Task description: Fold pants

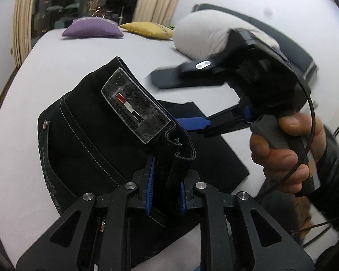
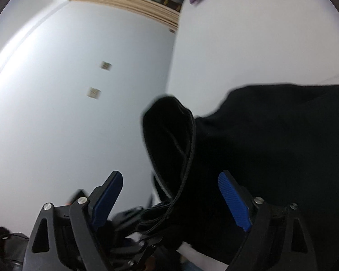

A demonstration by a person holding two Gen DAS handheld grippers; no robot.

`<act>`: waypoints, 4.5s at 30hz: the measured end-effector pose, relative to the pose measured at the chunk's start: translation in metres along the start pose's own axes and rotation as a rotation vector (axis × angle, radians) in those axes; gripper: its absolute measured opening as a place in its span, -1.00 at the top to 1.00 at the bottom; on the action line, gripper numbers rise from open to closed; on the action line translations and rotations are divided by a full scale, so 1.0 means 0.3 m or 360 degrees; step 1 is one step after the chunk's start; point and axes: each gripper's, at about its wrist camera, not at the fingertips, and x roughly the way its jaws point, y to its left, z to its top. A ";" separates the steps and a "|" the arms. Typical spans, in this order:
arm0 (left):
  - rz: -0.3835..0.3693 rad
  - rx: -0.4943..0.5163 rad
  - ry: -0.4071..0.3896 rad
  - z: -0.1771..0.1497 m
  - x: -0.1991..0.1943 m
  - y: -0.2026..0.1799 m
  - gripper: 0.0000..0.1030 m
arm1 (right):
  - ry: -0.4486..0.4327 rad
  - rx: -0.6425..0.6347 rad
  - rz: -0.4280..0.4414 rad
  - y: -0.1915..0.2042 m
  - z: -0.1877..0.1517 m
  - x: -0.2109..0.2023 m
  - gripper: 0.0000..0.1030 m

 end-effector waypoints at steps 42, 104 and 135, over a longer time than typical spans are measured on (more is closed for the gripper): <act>-0.0217 0.0516 0.0330 0.083 0.486 -0.393 0.68 | -0.0347 0.0231 -0.0374 -0.402 -0.106 -0.304 0.67; 0.0157 -0.0124 0.0251 0.106 0.201 0.221 -0.55 | -0.0572 0.0190 -0.0409 -0.208 -0.218 -0.383 -0.15; 0.0100 -0.0320 0.0516 0.179 0.445 0.298 -0.60 | -0.0226 0.0130 -0.0408 -0.363 -0.055 -0.258 -0.18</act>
